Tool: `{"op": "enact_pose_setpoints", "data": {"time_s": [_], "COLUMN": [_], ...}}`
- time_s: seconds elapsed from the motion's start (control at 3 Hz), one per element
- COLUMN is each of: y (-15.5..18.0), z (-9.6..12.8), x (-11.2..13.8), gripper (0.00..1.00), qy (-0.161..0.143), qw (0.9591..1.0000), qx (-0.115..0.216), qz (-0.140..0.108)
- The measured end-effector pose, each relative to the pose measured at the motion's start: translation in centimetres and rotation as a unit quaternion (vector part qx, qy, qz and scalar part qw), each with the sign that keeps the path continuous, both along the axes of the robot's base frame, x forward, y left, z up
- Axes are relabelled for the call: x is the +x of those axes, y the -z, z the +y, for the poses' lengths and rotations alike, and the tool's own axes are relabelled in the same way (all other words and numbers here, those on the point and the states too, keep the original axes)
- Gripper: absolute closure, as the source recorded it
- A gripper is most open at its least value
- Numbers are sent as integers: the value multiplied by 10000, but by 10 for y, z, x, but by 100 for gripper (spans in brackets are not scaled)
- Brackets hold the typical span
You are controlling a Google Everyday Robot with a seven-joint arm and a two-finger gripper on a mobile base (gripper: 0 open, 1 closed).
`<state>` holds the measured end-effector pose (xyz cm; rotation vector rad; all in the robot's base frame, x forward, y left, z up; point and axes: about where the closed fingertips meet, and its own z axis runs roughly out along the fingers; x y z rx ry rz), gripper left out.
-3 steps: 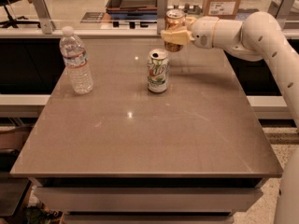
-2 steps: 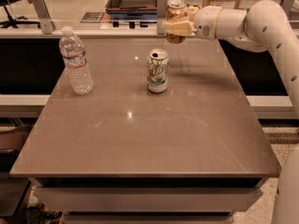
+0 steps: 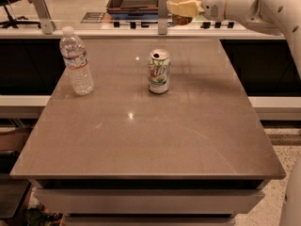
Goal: Pick orange can
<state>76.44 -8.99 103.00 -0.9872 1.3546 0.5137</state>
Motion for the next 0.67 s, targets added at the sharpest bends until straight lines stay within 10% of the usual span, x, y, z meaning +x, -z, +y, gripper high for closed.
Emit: {"op": "enact_pose_setpoints", "data": {"time_s": [0.67], "y": [-25], "z": [1], "x": [-8], "gripper": [100], "qy": [23], "qw": [9996], "qx": [-125], "qz": [-244]}}
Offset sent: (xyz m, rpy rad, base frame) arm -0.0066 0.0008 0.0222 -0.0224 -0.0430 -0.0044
